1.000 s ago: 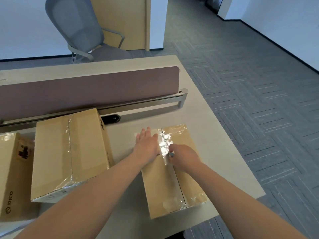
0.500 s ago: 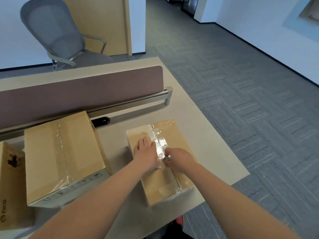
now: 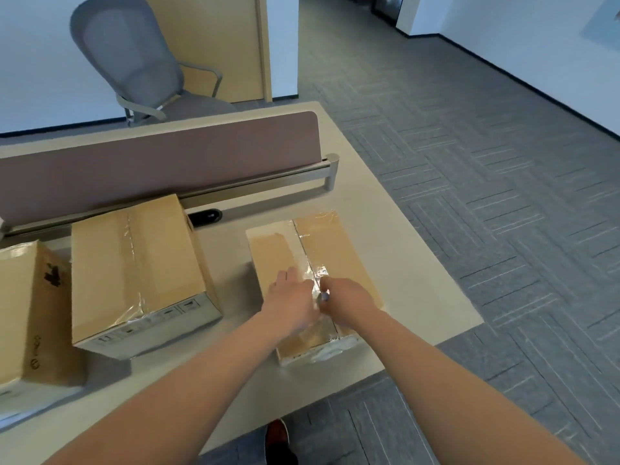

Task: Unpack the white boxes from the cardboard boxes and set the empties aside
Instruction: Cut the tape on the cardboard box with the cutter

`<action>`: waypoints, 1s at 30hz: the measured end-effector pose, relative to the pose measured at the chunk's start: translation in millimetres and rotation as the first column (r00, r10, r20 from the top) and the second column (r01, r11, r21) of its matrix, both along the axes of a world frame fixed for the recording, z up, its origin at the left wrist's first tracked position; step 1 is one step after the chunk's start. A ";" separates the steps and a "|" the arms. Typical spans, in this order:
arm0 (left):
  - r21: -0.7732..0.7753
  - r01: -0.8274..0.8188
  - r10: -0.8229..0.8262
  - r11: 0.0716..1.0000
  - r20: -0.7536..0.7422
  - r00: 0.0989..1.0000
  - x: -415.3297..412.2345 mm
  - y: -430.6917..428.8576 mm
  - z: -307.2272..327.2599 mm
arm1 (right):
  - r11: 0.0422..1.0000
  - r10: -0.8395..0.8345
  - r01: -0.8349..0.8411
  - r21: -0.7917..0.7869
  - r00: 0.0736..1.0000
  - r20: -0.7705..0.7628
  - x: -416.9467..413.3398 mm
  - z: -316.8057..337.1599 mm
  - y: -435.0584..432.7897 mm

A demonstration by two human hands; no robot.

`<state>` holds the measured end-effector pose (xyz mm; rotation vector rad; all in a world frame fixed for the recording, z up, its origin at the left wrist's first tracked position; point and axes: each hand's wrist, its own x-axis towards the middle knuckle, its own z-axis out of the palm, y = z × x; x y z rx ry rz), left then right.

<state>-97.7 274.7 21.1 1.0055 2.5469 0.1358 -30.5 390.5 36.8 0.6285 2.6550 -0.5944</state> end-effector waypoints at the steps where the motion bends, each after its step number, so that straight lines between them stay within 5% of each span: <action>1: -0.036 -0.010 0.011 0.999 0.032 0.999 9.0 -3.0 -1.4 | 1.000 -0.007 0.007 -0.009 1.000 -0.005 1.8 -1.0 0.1; 8: -0.113 0.029 -0.039 0.993 -0.086 0.996 47.3 -22.1 -14.3 | 0.998 0.048 -0.048 -0.033 0.999 -0.004 31.3 -7.5 -0.9; 20: -0.149 -0.045 0.048 0.988 0.022 0.999 56.6 -13.6 -0.4 | 0.996 0.093 -0.094 -0.009 0.995 -0.043 98.2 -11.4 -13.5; 25: -0.184 -0.018 0.020 0.983 0.011 1.000 56.4 -15.2 3.6 | 0.999 0.015 -0.017 -0.047 0.999 -0.047 128.6 -19.3 -11.2; 30: -0.245 0.081 -0.103 0.966 -0.079 0.992 52.5 -11.9 9.0 | 0.935 -0.310 0.274 -0.224 0.940 -0.144 155.0 -35.3 0.5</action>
